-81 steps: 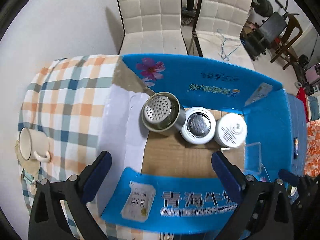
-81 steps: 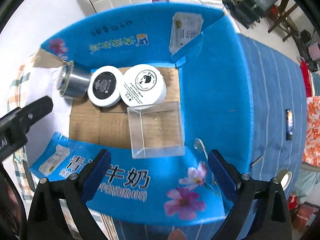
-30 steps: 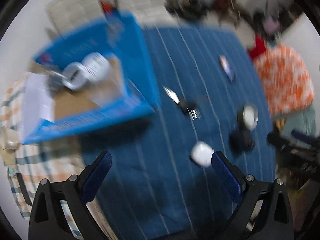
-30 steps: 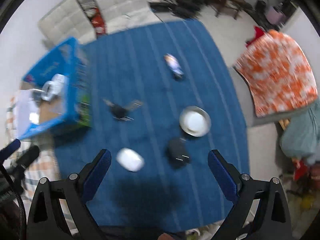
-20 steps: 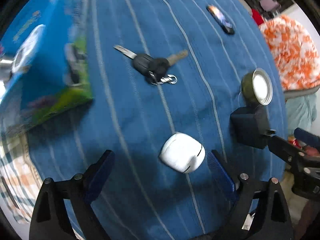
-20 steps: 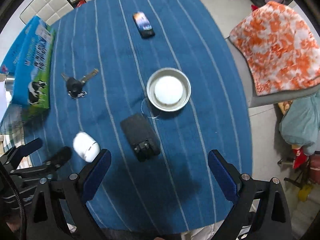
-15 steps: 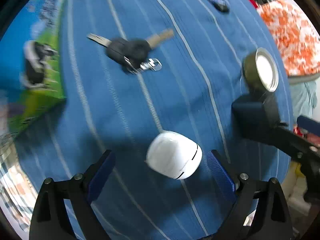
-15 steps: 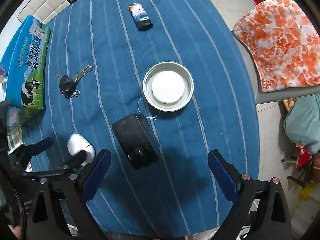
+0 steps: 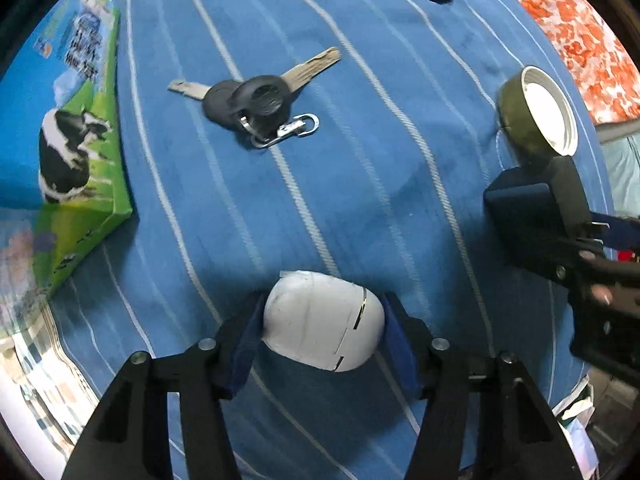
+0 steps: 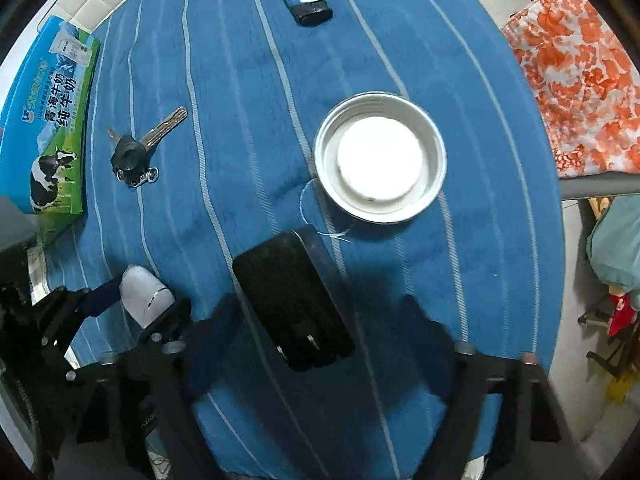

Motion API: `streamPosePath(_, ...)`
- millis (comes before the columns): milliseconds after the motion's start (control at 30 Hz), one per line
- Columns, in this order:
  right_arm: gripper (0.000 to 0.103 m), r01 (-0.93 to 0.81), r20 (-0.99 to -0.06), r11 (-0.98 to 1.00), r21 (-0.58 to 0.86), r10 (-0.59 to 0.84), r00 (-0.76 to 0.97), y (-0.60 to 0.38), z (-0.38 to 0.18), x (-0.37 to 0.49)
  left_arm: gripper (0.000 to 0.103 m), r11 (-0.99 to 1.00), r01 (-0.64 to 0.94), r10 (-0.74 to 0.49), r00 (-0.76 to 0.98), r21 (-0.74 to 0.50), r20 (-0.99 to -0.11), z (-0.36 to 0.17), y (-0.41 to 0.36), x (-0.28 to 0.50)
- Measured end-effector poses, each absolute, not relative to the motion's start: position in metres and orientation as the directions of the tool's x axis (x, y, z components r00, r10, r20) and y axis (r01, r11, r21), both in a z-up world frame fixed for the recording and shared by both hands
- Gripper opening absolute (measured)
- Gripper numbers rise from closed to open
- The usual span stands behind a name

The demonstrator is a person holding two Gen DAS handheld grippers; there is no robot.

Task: Organize rigid objects
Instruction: 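Grasp the white earbud case with the left tool while the right tool grasps the black charger, then carry the earbud case and charger into the blue box and open both tools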

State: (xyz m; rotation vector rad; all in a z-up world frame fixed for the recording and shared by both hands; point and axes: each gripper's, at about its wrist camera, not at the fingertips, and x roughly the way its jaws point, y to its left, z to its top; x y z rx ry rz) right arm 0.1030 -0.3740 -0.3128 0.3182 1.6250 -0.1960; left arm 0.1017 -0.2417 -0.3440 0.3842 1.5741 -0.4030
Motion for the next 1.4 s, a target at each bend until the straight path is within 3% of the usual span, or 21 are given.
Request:
streamPosePath(33,0.060,0.322,-0.994,0.945,0.062,0.087,-0.062,-0.373,-0.315,0.104,0.055,0.882,0.470,-0.001,-0.039,-0.019,-0.999,-0.344,-0.238,0.101)
streamPosePath(67,0.047,0.322,-0.994,0.945,0.058,0.083,-0.064,-0.371,-0.317,0.105,0.055,0.885,0.465,0.003,-0.038,-0.015,-0.999,-0.344,-0.234,0.100)
streamPosePath(400,0.034,0.279,-0.998,0.960,0.020,0.036,-0.052,-0.344,-0.301,0.100,0.055,0.895,0.446,-0.013,-0.005,-0.014,-1.000,-0.324,-0.193,0.094)
streamPosePath(867,0.033,0.219,-0.994,0.970,0.106,0.094,0.064,-0.317,-0.216,0.088,0.055,0.911,0.408,-0.129,0.144,-0.059,-0.981,-0.215,-0.149,0.090)
streamPosePath(1133,0.033,0.140,-0.974,0.976,0.164,0.138,0.179,-0.279,-0.147,0.114,0.055,0.943,0.317,-0.194,0.268,-0.104,-0.944,-0.147,-0.080,0.125)
streamPosePath(1400,0.033,0.059,-0.949,0.970,0.234,0.215,0.232,-0.179,-0.118,0.152,0.055,0.977,0.204,-0.134,0.364,-0.062,-0.922,-0.132,0.019,0.166)
